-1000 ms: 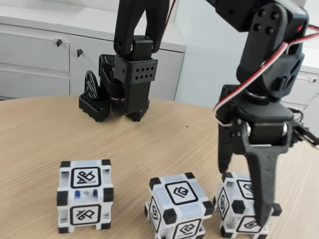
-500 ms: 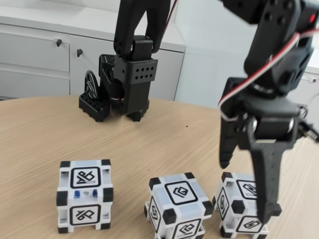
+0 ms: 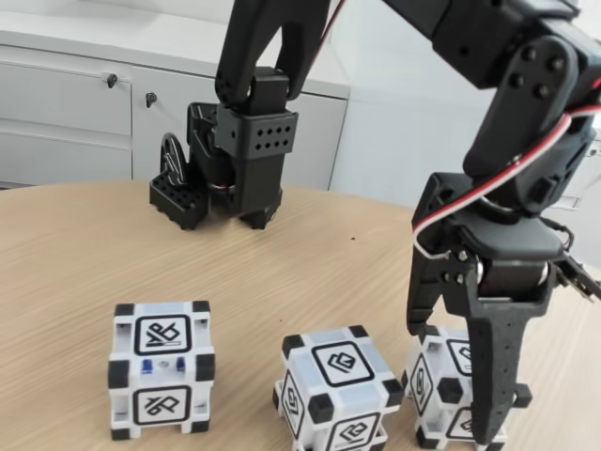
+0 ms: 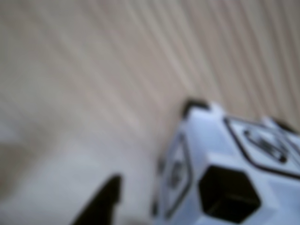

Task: Stack cubes from left to right.

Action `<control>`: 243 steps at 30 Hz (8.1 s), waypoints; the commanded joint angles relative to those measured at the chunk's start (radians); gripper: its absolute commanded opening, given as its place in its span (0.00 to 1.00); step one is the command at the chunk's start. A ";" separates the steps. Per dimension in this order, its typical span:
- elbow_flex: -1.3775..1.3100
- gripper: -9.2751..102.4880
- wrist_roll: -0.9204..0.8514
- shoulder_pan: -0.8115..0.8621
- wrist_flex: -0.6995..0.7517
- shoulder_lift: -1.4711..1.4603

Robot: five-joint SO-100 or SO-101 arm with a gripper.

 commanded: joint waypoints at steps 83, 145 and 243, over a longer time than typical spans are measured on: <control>0.224 0.21 -0.761 0.851 0.224 0.638; 0.268 0.49 -0.779 0.828 0.149 0.738; 0.106 0.23 -0.449 0.380 -0.069 0.695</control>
